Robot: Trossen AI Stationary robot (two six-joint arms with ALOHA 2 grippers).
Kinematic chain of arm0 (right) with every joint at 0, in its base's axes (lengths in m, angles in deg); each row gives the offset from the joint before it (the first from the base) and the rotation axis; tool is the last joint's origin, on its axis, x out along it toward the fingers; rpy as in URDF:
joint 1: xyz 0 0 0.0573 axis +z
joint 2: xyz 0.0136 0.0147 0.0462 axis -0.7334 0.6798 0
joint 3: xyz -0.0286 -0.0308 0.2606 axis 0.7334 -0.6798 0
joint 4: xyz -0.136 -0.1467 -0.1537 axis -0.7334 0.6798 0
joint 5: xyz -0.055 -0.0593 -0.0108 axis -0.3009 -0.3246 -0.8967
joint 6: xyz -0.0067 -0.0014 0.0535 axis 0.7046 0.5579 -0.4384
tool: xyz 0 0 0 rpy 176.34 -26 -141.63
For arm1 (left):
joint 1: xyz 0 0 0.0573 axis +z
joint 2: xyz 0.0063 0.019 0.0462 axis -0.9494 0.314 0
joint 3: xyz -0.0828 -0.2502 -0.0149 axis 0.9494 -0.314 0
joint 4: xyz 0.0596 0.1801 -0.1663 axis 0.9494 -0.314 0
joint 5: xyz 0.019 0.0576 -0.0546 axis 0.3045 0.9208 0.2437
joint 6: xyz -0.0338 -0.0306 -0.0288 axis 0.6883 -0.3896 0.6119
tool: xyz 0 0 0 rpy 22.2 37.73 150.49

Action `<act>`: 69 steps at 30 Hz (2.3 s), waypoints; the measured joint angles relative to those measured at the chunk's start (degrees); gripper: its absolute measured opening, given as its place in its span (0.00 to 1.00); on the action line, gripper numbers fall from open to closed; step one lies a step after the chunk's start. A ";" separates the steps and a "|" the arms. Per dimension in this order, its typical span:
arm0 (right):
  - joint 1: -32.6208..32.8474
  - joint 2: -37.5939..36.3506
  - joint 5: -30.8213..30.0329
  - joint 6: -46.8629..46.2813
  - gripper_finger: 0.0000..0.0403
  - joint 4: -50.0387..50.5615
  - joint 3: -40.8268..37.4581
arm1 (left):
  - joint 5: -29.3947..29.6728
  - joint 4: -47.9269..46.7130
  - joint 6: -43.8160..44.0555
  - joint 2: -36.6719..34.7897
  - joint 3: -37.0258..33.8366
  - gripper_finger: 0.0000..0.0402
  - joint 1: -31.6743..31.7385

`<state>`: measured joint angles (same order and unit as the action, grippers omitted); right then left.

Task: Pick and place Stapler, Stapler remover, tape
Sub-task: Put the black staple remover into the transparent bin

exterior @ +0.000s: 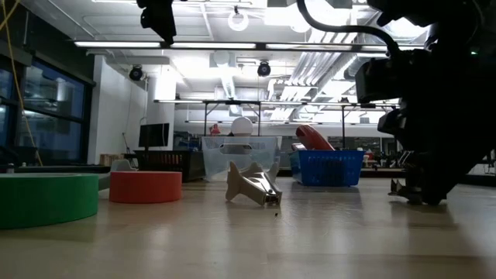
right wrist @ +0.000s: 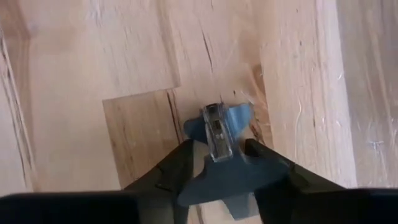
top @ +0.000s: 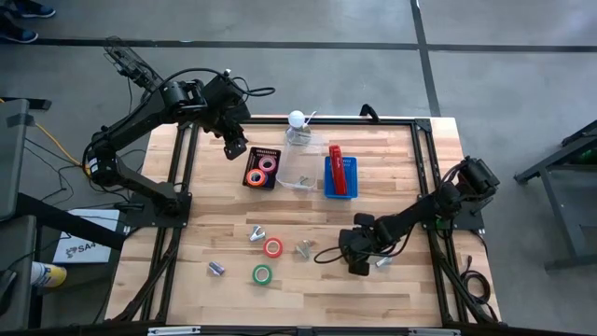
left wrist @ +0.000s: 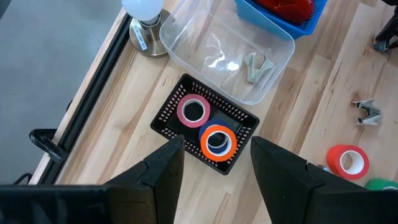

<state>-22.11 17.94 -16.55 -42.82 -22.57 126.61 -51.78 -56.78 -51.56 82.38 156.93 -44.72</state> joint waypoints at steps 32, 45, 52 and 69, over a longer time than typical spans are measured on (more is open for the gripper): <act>-20.48 -14.80 -2.58 8.85 0.29 -17.24 -0.02 | 0.04 0.08 -0.96 -0.01 0.00 0.45 -0.02; -32.03 -11.13 -2.99 11.54 0.30 -37.27 0.04 | 0.03 0.22 -0.03 -0.01 0.00 0.45 -0.02; -34.73 -5.11 -2.94 9.06 0.29 -44.04 0.04 | 0.23 0.24 0.47 0.01 0.00 0.45 -0.02; -34.93 -0.04 -2.13 11.46 0.29 -47.08 0.11 | 0.46 0.24 0.81 -0.01 0.00 0.45 0.00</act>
<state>-57.04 17.90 -18.67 -31.35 -69.65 126.72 -51.33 -56.53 -50.75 82.37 156.93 -44.72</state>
